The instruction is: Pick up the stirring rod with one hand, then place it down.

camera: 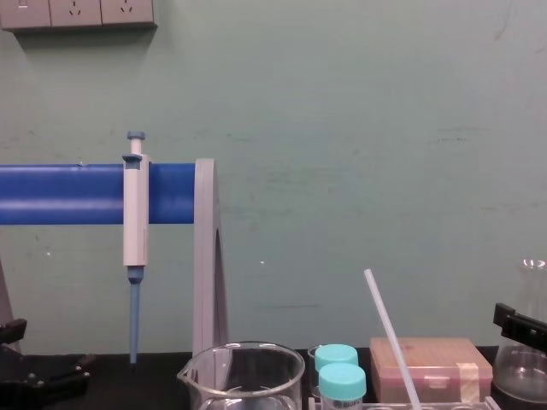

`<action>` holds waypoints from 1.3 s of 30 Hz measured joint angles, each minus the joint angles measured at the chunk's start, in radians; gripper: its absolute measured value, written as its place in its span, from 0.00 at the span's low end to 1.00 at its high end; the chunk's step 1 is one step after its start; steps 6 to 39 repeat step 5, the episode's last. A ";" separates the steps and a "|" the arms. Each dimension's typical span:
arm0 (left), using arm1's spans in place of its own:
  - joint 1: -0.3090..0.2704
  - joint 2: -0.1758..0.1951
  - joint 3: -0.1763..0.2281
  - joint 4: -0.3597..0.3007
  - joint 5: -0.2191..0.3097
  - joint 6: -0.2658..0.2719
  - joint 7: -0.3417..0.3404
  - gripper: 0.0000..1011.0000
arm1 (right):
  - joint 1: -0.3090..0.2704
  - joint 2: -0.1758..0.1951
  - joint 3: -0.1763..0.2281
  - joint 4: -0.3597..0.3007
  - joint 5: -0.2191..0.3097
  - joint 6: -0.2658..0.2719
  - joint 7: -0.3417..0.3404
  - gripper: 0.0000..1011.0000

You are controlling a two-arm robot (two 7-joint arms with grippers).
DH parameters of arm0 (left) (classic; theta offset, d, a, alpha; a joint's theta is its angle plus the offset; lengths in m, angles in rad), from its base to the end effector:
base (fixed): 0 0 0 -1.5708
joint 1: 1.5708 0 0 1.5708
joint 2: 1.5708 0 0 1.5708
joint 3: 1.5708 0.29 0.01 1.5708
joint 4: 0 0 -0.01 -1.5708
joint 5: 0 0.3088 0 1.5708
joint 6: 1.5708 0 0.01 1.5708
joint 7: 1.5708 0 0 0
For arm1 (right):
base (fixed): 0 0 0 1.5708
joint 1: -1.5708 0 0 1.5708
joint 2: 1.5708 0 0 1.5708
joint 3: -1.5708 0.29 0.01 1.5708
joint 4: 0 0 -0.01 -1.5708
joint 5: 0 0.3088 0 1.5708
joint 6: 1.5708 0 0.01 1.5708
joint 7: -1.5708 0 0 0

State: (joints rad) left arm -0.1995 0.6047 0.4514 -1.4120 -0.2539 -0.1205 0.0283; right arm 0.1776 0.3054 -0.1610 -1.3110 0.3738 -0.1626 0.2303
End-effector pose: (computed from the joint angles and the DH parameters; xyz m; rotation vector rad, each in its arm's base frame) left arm 0.3581 0.0827 -0.3023 0.3045 -0.2850 1.2480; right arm 0.3736 -0.0666 -0.3165 0.0670 -0.0046 -1.2753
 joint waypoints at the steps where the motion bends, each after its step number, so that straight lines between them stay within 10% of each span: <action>1: 0.000 0.000 0.000 0.000 0.000 0.000 0.000 0.99 | 0.000 0.000 0.000 0.000 0.000 0.000 0.000 0.99; 39: 0.000 0.000 0.000 0.000 0.000 0.000 0.000 0.99 | 0.000 0.000 0.000 -0.001 0.000 -0.001 0.000 0.99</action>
